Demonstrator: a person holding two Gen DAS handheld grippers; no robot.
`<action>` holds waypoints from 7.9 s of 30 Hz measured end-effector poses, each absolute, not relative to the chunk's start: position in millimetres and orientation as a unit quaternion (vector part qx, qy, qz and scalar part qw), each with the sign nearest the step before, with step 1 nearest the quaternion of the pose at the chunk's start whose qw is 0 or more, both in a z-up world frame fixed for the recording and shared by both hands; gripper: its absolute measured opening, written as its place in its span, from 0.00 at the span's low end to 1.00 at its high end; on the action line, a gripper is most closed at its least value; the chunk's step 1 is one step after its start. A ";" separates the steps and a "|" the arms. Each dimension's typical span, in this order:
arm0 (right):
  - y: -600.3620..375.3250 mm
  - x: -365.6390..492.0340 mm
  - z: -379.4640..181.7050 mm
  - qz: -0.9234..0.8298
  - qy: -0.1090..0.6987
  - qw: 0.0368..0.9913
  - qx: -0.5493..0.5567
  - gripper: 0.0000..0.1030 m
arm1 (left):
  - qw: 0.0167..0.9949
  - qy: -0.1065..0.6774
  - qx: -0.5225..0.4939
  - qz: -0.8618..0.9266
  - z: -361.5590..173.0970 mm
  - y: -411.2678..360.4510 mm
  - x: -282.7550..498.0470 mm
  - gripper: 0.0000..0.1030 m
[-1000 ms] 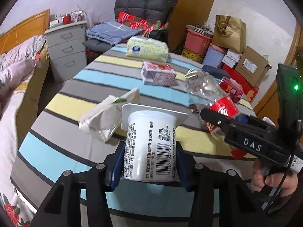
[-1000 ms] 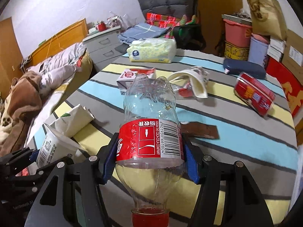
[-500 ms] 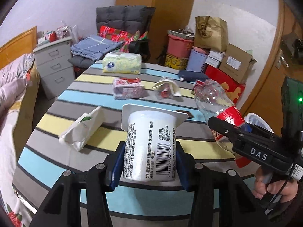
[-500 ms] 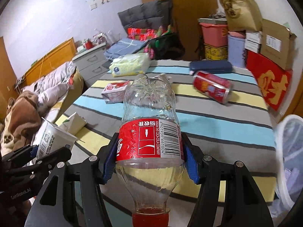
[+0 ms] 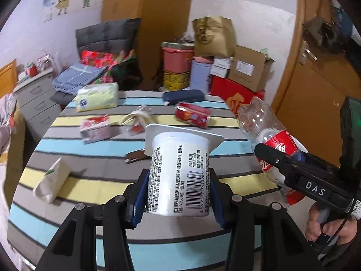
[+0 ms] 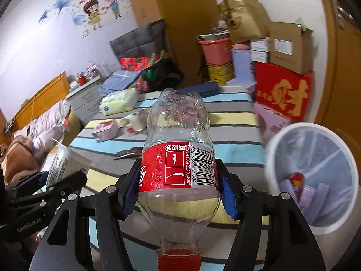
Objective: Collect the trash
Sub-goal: 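Carry yogurt cup and bottle to the wastebasket and open both tools over it, then move both tools back over the table toward the paper bag and wrapper, then grasp the white paper bag with the left tool while the right tool grasps the brown wrapper, then carry paper bag and wrapper to the wastebasket and open both tools over it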
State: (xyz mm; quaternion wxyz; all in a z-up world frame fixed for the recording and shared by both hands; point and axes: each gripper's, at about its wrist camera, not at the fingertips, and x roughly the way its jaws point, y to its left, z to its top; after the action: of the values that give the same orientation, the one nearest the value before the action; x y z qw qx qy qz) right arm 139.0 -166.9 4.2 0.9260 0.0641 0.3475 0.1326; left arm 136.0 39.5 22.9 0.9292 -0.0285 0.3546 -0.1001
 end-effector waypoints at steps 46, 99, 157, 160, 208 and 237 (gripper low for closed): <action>-346.8 140.9 -39.9 -0.092 0.409 0.903 0.097 0.61 | 0.873 0.396 0.051 -0.279 -10.0 -213.9 212.6 0.59; -223.6 118.4 1.2 0.029 0.325 0.943 0.067 0.62 | 0.936 0.327 0.003 -0.130 36.5 -18.0 128.8 0.64; -27.4 213.7 -57.0 0.288 0.427 0.841 -0.166 0.62 | 0.895 0.439 -0.075 0.016 -61.3 240.2 180.3 0.68; -29.9 206.0 -53.7 0.307 0.437 0.829 -0.165 0.62 | 0.894 0.441 -0.078 -0.001 -63.1 233.0 179.6 0.68; -47.7 192.2 -46.4 0.253 0.418 0.871 -0.050 0.19 | 0.905 0.416 -0.087 -0.013 -40.1 188.8 169.5 0.45; -174.4 144.3 2.8 0.127 0.339 0.931 0.029 0.19 | 0.919 0.371 -0.017 -0.132 13.1 19.4 161.7 0.45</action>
State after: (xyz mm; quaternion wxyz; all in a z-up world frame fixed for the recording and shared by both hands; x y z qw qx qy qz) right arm 144.3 -174.4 2.8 0.9315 0.0295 0.3394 0.1274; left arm 161.7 19.4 13.1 0.9190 -0.0172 0.3713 -0.1318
